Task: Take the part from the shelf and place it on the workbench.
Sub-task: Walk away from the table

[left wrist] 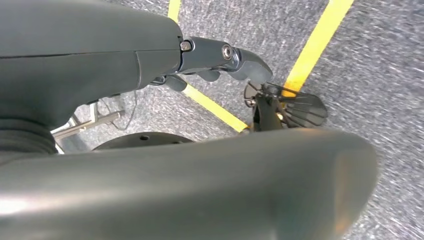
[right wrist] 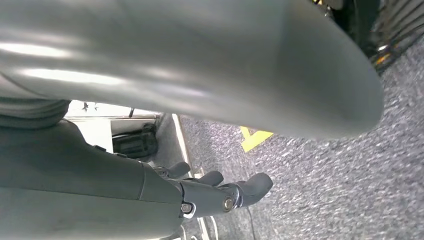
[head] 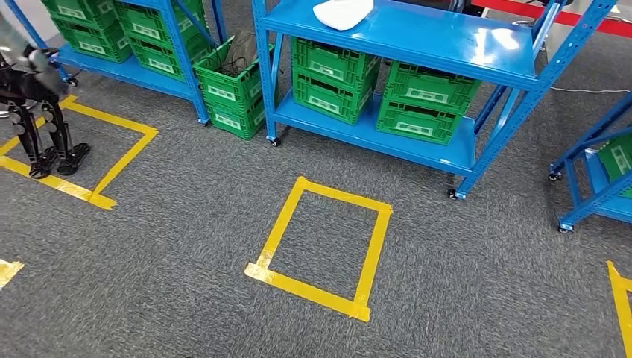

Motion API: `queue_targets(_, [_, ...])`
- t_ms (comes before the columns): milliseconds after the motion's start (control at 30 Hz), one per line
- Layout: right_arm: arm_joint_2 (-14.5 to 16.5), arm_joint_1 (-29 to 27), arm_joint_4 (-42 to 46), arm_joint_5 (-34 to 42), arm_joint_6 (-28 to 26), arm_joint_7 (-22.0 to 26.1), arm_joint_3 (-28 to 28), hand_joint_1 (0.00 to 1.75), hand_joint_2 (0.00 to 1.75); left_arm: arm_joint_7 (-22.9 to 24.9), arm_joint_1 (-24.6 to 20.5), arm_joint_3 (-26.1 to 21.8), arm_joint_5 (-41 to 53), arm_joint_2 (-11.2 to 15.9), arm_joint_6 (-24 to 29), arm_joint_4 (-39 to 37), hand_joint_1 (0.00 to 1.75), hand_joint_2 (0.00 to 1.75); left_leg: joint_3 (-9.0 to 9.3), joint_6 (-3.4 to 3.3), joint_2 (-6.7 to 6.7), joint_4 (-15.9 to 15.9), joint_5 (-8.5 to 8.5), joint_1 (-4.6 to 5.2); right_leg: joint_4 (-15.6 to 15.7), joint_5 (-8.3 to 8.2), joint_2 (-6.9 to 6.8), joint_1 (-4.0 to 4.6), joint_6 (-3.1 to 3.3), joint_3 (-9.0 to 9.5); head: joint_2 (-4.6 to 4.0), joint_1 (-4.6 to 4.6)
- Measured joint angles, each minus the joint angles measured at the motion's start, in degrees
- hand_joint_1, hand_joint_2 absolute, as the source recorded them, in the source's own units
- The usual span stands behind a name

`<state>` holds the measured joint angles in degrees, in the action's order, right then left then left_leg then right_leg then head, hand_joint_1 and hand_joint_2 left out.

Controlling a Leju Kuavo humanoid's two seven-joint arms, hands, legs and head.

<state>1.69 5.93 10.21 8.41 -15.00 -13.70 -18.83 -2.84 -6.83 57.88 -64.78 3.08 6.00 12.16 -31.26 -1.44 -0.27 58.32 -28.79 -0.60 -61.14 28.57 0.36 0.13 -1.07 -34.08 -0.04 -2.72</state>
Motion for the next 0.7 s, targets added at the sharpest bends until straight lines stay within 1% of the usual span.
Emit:
queue_targets(33, [0.0,0.1,0.0,0.0,0.0,0.0,0.0,0.00,0.00,0.0,0.0,0.0,0.0,0.0,0.0,0.0,0.00,0.00,0.15,0.25,0.02,0.0,-0.18,0.01,2.0,-0.63,-0.06,0.24,0.37,0.92,0.00,-0.05])
queue_targets(100, [0.0,0.2,0.0,0.0,0.0,0.1,0.1,0.00,0.00,0.0,-0.1,0.0,0.0,-0.1,0.0,0.0,0.00,0.00,0.49,0.91,0.08,-0.2,-0.39,-0.11,2.9,-0.58,-0.09,0.66,0.91,1.46,0.00,-0.01])
queue_targets(167, [0.0,0.2,0.0,0.0,0.0,0.1,0.1,0.00,0.00,-0.1,-0.1,0.0,0.0,-0.1,0.0,0.0,0.00,0.00,0.41,1.48,0.13,0.1,-0.81,-0.28,3.9,-0.94,-0.06,0.47,1.46,2.40,0.00,0.01])
queue_targets(200, [0.0,0.1,0.0,0.0,0.0,0.1,0.1,0.00,0.00,-0.1,-0.1,0.0,0.0,0.0,0.0,0.0,0.00,0.00,-0.11,1.68,0.14,1.4,-1.56,-0.26,4.5,-1.12,-0.08,0.30,1.74,3.07,0.00,0.15])
queue_targets(233, [0.0,0.1,0.0,0.1,0.0,0.1,0.1,0.00,0.00,-0.1,-0.1,0.0,0.0,0.0,0.0,0.0,0.00,0.00,-1.36,1.84,0.13,3.8,-2.74,-0.28,5.0,-1.23,-0.12,0.12,1.94,3.55,0.00,0.43])
queue_targets(267, [0.1,0.1,0.0,0.1,0.0,0.2,0.1,0.00,0.00,-0.2,-0.1,0.0,0.0,0.0,0.0,0.0,0.00,0.00,-3.18,2.00,0.13,7.4,-4.20,-0.29,5.1,-1.17,-0.14,0.13,2.11,3.76,0.00,0.81])
queue_targets(300, [0.1,0.2,0.0,0.1,0.0,0.2,0.1,0.00,0.00,-0.2,-0.1,0.0,0.0,0.0,0.0,0.0,0.00,0.00,-5.39,2.13,0.12,11.3,-5.52,-0.33,5.1,-1.05,-0.14,0.13,2.24,3.84,0.00,1.15])
queue_targets(333, [0.1,0.2,0.0,0.2,0.0,0.2,0.1,0.00,0.00,-0.2,0.0,0.0,0.0,0.0,0.0,0.0,0.00,0.00,-7.30,2.25,0.13,14.3,-6.10,-0.38,5.1,-0.89,-0.10,0.13,2.29,3.94,0.00,1.45])
queue_targets(367, [0.2,0.2,0.0,0.3,0.0,0.2,0.1,0.00,0.00,-0.2,0.0,0.0,0.0,0.0,0.0,0.0,0.00,0.00,-8.36,2.32,0.13,15.4,-5.65,-0.39,5.0,-0.68,-0.06,0.13,2.28,4.14,0.00,1.71])
queue_targets(400, [0.2,0.1,0.0,0.5,0.0,0.2,0.1,0.00,0.00,-0.2,0.1,0.0,0.0,0.1,0.0,0.0,0.00,0.00,-8.23,2.33,0.14,14.1,-4.08,-0.39,5.0,-0.43,0.00,0.12,2.20,4.44,0.00,1.94])
queue_targets(433, [0.3,0.0,0.0,0.8,0.0,0.2,0.1,0.00,0.00,-0.2,0.1,0.0,0.0,0.1,0.0,0.0,0.00,0.00,-6.98,2.31,0.15,10.8,-1.72,-0.41,5.0,-0.12,0.06,0.10,2.03,4.84,0.00,2.20])
queue_targets(467, [0.3,0.0,0.0,1.1,-0.1,0.1,0.1,0.00,0.00,-0.2,0.1,0.0,0.0,0.2,0.0,0.0,0.00,0.00,-5.28,2.24,0.16,6.9,0.28,-0.40,4.9,0.24,0.09,0.12,1.77,4.95,0.00,2.44])
queue_targets(500, [0.3,0.0,0.0,1.4,-0.1,0.0,0.1,0.00,0.00,-0.2,0.0,0.0,0.0,0.2,0.0,0.0,0.00,0.00,-3.41,2.10,0.16,3.3,1.42,-0.39,4.7,0.73,0.12,0.21,1.45,4.99,0.00,2.66])
queue_targets(533, [0.4,0.0,0.0,1.5,-0.2,-0.1,0.1,0.00,0.00,-0.3,0.0,0.0,0.0,0.2,0.0,0.0,0.00,0.00,-2.07,1.87,0.16,0.9,1.83,-0.35,4.6,1.11,0.13,0.31,1.09,4.92,0.00,2.75])
queue_targets(567, [0.4,0.0,0.0,1.6,-0.3,-0.2,0.1,0.00,0.00,-0.3,-0.1,0.0,0.0,0.2,0.0,0.0,0.00,0.00,-1.37,1.58,0.14,-0.1,1.48,-0.27,4.5,1.37,0.14,0.40,0.76,4.75,0.00,2.72])
queue_targets(633, [0.3,0.2,0.0,1.7,-0.5,-0.4,0.1,0.00,0.00,-0.3,-0.1,0.0,0.0,0.2,0.0,0.0,0.00,0.00,-0.96,0.95,0.11,-0.4,1.24,-0.27,4.4,1.62,0.14,0.37,0.17,4.89,0.00,2.46])
queue_targets(667, [0.3,0.2,0.0,1.7,-0.5,-0.4,0.1,0.00,0.00,-0.4,-0.1,0.0,0.0,0.2,0.0,0.0,0.00,0.00,-0.85,0.65,0.10,-0.4,1.22,-0.34,3.9,2.00,0.12,0.31,-0.15,4.78,0.00,2.30])
queue_targets(700, [0.3,0.3,0.0,1.7,-0.5,-0.5,0.1,0.00,0.00,-0.4,-0.1,0.0,0.0,0.2,0.0,0.0,0.00,0.00,-0.74,0.37,0.11,-0.6,1.19,-0.45,2.4,2.86,0.09,0.20,-0.48,4.20,0.00,2.05])
